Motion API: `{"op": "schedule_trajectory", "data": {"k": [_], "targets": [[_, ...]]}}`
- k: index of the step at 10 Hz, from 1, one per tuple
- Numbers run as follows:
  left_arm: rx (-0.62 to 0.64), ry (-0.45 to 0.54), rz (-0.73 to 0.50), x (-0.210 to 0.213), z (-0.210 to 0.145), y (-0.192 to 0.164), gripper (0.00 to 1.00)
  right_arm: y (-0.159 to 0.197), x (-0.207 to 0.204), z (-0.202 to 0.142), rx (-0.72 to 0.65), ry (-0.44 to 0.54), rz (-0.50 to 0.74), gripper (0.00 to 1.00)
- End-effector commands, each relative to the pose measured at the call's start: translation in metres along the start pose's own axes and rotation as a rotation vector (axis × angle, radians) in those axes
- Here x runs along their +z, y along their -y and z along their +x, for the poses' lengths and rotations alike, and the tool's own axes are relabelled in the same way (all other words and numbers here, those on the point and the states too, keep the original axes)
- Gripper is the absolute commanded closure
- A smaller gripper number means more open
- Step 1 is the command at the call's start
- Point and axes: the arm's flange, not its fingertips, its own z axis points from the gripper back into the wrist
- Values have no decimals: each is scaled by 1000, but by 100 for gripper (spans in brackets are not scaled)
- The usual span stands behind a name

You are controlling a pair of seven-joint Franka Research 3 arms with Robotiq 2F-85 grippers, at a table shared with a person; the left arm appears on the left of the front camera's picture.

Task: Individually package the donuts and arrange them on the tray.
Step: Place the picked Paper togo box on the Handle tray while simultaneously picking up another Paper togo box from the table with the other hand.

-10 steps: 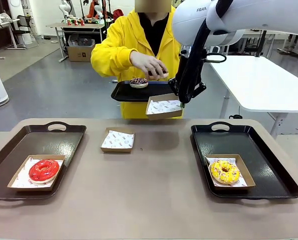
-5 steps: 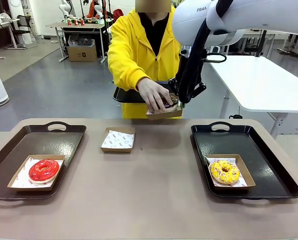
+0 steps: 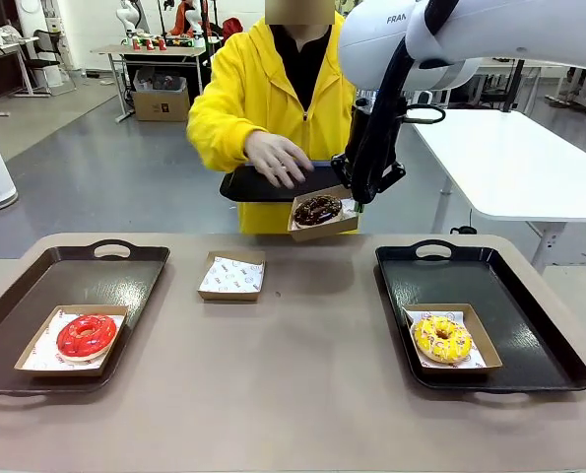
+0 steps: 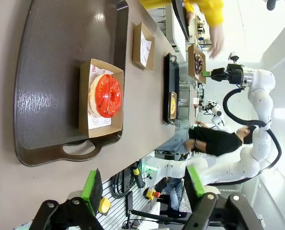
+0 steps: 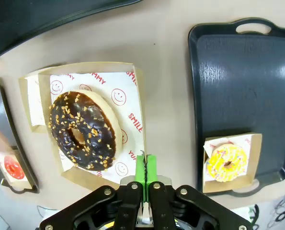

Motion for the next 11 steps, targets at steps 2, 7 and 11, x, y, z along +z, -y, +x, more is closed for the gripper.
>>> {"op": "schedule_trajectory", "data": {"k": [2, 7, 11], "targets": [[-12, 18, -21, 0, -2, 2, 11, 1, 0, -3, -5, -7, 7, 100], [-19, -8, 52, -9, 6, 19, 11, 18, 4, -2, 44, 15, -1, 99], [-102, -83, 228, -55, 39, 119, 11, 134, 22, -6, 86, -27, 28, 99]]}}
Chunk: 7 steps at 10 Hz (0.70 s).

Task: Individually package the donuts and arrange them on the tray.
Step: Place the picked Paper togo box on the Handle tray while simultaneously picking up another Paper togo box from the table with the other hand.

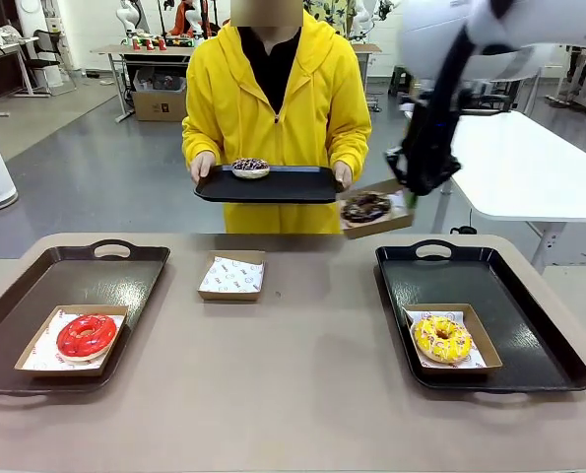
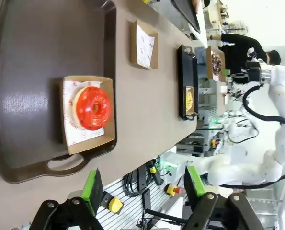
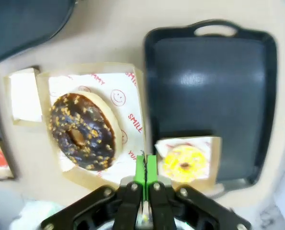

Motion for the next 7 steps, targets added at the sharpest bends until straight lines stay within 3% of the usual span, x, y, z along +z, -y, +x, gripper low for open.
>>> {"op": "schedule_trajectory", "data": {"k": [1, 4, 7], "targets": [[-1, -24, 109, -27, 16, 45, 11, 55, 0, -9, 13, -18, 33, 99], [-77, -45, 299, -93, 40, 116, 11, 104, -14, -6, 14, 1, 2, 99], [-144, -83, 461, -168, 52, 150, 11, 116, -33, 5, 16, 3, -25, 99]]}}
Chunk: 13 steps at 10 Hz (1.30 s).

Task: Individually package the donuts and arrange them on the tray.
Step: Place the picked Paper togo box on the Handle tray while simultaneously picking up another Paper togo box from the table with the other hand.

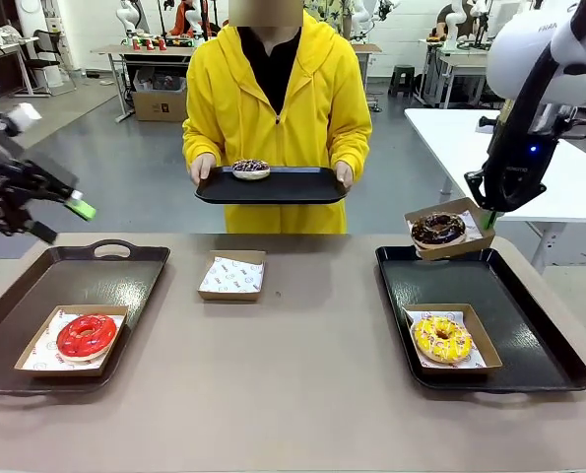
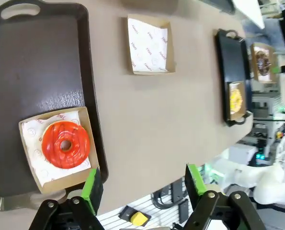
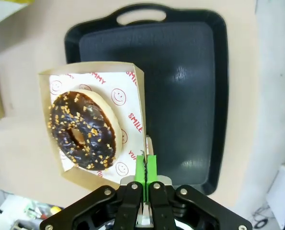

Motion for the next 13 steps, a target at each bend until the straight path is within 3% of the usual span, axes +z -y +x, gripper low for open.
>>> {"op": "schedule_trajectory", "data": {"k": [1, 5, 7, 8, 13], "targets": [[-8, -17, 120, -28, 14, 12, 11, 0, -12, 6, 12, 10, -44, 99], [-77, 74, 329, -95, 29, 43, 11, 1, -12, 5, 9, -7, -22, 99], [-106, 93, 336, -108, 30, 45, 11, 1, -12, 5, 9, -7, -22, 99], [-109, 65, 290, -96, 29, 44, 11, 1, -12, 5, 9, -7, -22, 99], [-109, 65, 290, -96, 29, 44, 11, 1, -12, 5, 9, -7, -22, 99]]}}
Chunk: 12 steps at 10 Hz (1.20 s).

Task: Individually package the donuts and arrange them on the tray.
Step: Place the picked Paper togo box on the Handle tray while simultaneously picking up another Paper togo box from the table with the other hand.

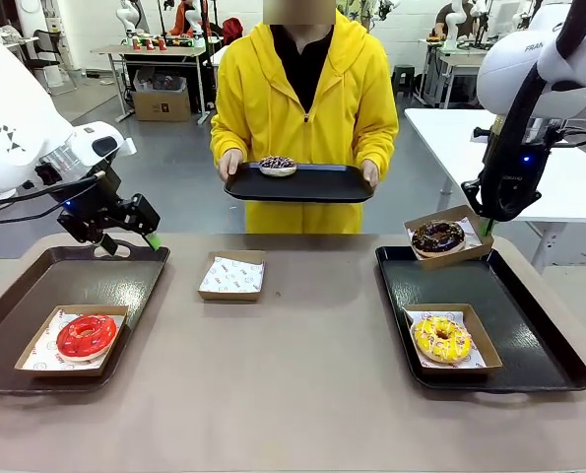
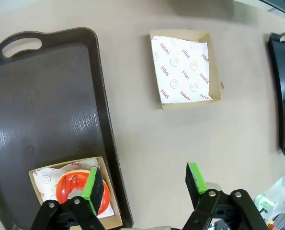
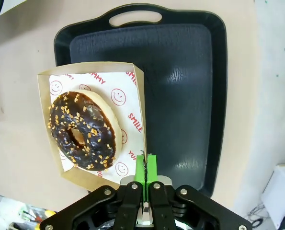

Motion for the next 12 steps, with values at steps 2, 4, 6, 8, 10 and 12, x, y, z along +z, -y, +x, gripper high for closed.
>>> {"op": "schedule_trajectory", "data": {"k": [2, 4, 6, 8, 10, 12], "targets": [[0, 0, 0, 0, 0, 0, 11, 0, 0, 0, 0, 0, 0, 99], [-5, 11, 45, 6, 26, 25, 11, 6, -6, 8, 31, 55, -30, 99], [-6, -30, 72, 7, 60, 45, 11, 25, -18, 15, 61, 62, -43, 99], [11, -74, 130, -5, 88, 59, 11, 43, -32, 23, 85, 66, -3, 99], [19, -89, 174, -26, 111, 68, 11, 55, -51, 30, 84, 23, 36, 99], [52, -106, 204, -60, 128, 69, 11, 61, -68, 35, 92, 6, 69, 99]]}}
